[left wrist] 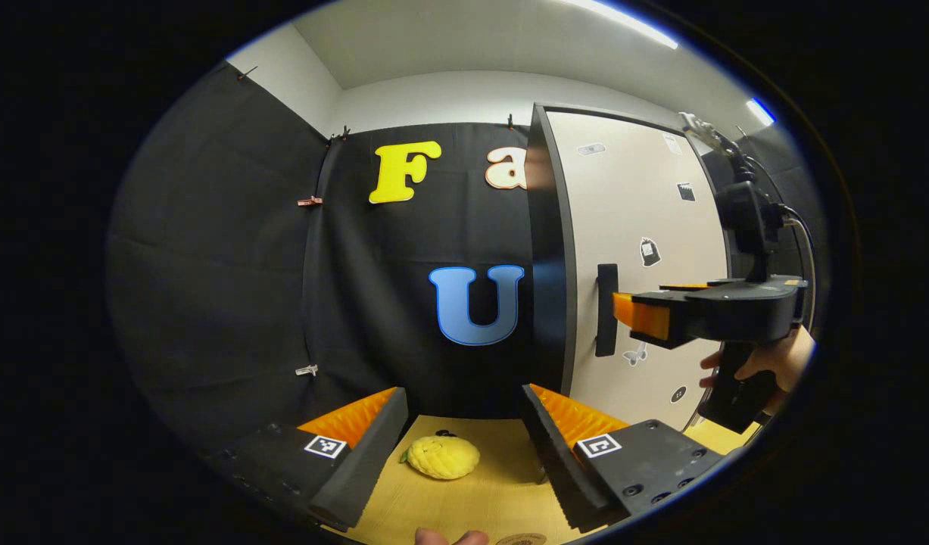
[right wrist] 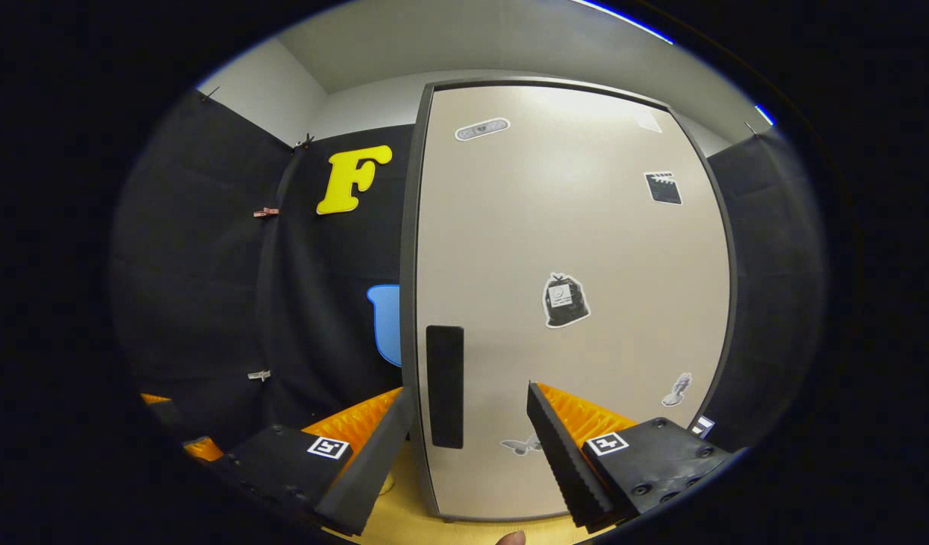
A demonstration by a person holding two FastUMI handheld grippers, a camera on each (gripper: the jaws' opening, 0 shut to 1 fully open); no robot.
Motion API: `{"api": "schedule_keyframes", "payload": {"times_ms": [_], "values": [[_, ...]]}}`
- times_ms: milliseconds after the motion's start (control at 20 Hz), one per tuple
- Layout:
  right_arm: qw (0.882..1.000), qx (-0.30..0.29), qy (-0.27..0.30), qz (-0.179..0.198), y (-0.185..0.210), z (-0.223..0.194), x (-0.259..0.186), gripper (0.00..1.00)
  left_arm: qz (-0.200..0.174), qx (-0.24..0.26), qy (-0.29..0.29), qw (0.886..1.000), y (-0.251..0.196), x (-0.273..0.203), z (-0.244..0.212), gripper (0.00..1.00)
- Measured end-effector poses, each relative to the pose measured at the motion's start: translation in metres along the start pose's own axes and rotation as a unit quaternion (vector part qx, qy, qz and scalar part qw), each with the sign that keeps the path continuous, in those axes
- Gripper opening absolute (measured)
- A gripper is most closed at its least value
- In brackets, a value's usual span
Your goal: Open the cabinet door with the right hand, grasp the bottle in the cabinet with the left hand and place it on the coaster, then close the cabinet door with the right hand.
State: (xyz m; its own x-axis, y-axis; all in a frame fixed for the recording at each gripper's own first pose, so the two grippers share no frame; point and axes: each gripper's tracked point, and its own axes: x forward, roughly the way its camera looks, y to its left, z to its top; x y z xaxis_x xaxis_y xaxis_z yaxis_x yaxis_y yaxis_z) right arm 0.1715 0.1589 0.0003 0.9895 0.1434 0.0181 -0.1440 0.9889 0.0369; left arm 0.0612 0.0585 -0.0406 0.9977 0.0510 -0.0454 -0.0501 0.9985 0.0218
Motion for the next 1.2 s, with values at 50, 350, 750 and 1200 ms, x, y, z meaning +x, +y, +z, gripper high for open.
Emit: {"api": "schedule_keyframes", "payload": {"times_ms": [50, 350, 750, 1200], "values": [[1.000, -0.003, 0.001, 0.001, 0.004, -0.003, 0.006, 0.97, -0.001, -0.002, 0.002, 1.000, 0.002, 0.000, -0.002, 0.95], [1.000, 0.008, 0.006, -0.012, 0.017, -0.013, 0.040, 0.72, 0.001, -0.015, 0.015, 1.000, 0.006, -0.001, -0.015, 0.95], [0.999, 0.010, -0.001, -0.049, 0.013, -0.015, 0.055, 0.29, 0.016, -0.024, 0.019, 0.999, 0.021, -0.021, -0.020, 0.95], [0.999, 0.024, 0.023, 0.029, 0.021, -0.009, 0.025, 0.22, 0.024, -0.017, 0.015, 0.999, 0.016, -0.044, -0.010, 0.95]]}}
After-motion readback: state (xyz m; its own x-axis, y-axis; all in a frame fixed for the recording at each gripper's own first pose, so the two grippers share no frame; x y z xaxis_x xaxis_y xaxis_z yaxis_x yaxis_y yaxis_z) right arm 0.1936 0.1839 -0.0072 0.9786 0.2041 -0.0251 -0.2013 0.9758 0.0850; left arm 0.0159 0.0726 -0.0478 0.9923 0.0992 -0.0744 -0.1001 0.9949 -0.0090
